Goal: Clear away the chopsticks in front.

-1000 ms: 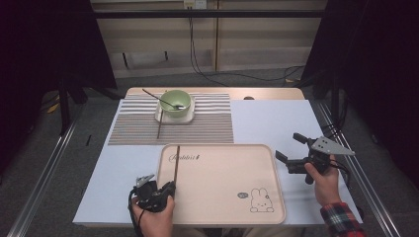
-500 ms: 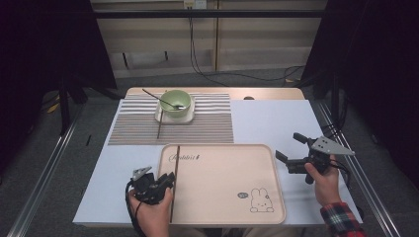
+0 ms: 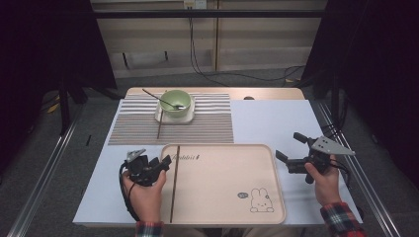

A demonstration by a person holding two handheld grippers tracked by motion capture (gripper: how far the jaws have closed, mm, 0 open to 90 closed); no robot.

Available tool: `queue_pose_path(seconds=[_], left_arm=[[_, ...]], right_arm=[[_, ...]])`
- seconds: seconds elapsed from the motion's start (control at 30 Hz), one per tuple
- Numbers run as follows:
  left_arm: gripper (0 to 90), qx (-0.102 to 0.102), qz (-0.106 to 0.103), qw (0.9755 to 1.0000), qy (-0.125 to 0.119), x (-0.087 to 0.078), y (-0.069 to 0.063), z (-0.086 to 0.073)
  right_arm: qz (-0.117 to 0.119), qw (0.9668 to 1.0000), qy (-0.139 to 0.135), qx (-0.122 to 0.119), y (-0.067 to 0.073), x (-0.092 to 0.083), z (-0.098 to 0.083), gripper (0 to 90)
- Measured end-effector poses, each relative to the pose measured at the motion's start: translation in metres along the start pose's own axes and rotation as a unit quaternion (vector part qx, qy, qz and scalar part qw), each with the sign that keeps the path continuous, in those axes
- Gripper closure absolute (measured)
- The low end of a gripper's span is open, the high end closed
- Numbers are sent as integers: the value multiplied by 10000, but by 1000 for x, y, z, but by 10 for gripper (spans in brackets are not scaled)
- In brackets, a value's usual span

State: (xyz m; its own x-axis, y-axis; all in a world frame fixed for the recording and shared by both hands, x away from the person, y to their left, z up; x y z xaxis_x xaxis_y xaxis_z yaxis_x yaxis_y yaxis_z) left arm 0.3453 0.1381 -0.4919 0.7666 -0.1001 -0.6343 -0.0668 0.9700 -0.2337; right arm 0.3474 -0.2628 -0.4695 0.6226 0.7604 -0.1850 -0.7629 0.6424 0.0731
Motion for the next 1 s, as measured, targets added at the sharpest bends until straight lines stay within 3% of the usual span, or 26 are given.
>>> queue_pose_path(seconds=[0.07, 0.17, 0.27, 0.33, 0.53, 0.7, 0.87, 1.0], left_arm=[[507, 32, -63, 10000, 6, 3, -1, 3], [453, 201, -125, 9995, -187, 8, -3, 11], [405, 207, -220, 9992, -256, 14, -5, 18], [342, 375, -104, 9984, -405, 18, -4, 24], [216, 513, 25, 9971, -560, 29, -1, 36], [173, 621, 95, 9964, -572, 40, 1, 45], [142, 888, 252, 9935, -669, 49, 6, 57], [127, 856, 239, 9936, -690, 56, 11, 66]], right_arm=[[-16, 10000, 3, -11, -1, 0, 0, 8], [-26, 10000, -6, 3, -1, 0, 0, 8], [-41, 10000, -9, 11, -1, 0, 0, 8], [-44, 10000, -26, 9, -1, 0, 1, 8], [-33, 10000, -8, -3, -1, 0, 0, 8], [-35, 10000, -11, 3, -1, 0, 1, 8], [-35, 10000, -4, -2, -1, 0, 1, 8], [-43, 10000, -5, -3, -2, 0, 1, 8]])
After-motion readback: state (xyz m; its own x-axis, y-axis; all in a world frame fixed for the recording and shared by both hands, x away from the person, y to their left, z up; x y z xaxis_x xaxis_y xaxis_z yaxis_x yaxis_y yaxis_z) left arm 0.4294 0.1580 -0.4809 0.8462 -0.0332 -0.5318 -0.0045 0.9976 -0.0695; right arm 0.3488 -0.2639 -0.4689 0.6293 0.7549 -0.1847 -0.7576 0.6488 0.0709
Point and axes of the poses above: each handheld gripper's, and its own axes: x roughly forward along the jaws, z roughly out of its top, y roughly to its left, the point moved 9 cm from there along x, roughly forward along the jaws, and after that the axes turned 14 degrees about z, right-handed, at the moved point
